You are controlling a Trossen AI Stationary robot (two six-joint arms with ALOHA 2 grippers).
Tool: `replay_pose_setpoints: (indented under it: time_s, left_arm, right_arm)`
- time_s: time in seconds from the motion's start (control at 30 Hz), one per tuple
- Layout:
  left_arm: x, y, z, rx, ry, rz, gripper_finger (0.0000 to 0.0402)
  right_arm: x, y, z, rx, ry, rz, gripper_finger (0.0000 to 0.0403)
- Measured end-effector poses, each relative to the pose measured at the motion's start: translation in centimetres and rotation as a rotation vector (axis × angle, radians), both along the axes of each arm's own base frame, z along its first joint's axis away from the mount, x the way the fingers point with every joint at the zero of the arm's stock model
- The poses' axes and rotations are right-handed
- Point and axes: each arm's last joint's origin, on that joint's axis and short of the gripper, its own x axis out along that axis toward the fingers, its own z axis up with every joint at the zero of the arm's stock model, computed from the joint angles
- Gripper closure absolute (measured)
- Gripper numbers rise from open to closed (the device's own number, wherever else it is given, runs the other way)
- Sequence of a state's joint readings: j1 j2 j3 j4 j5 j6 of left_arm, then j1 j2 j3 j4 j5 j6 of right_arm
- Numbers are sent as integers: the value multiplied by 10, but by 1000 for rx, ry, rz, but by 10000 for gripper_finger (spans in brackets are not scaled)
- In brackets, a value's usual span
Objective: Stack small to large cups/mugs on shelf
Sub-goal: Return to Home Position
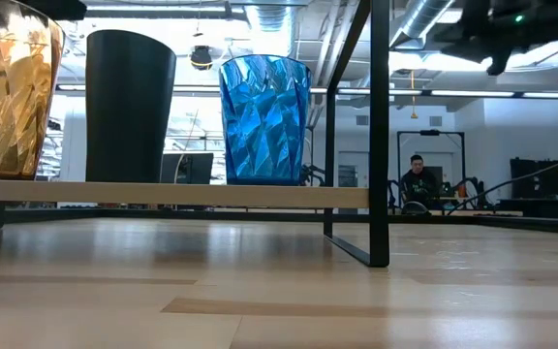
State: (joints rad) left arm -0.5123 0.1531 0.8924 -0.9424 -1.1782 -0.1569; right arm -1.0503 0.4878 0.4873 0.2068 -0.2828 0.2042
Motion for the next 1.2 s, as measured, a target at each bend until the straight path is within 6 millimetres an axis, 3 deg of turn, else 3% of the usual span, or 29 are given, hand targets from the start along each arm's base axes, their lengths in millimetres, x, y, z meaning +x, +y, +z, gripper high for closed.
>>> replay_pose_setpoints:
  time_s: [0.23,0.6,0.8,0.97,1.1,1.2]
  left_arm:
    - [4,4,-14,91,6,-122,267]
    - [14,13,-26,145,6,-170,267]
    - [3,48,-35,64,-55,-268,267]
    - [-2,65,-24,51,-63,-284,267]
    - [-4,66,-11,77,-46,-265,267]
    - [-8,55,-4,125,-11,-185,267]
  right_arm:
    - [12,-23,-5,14,2,-2,173]
    - [28,-47,-4,-60,-78,-4,173]
    - [38,-53,-13,-5,-46,23,173]
    - [37,-51,-11,-18,-54,23,173]
    - [32,-46,-6,-47,-73,11,173]
    - [29,-42,-1,-68,-91,-6,173]
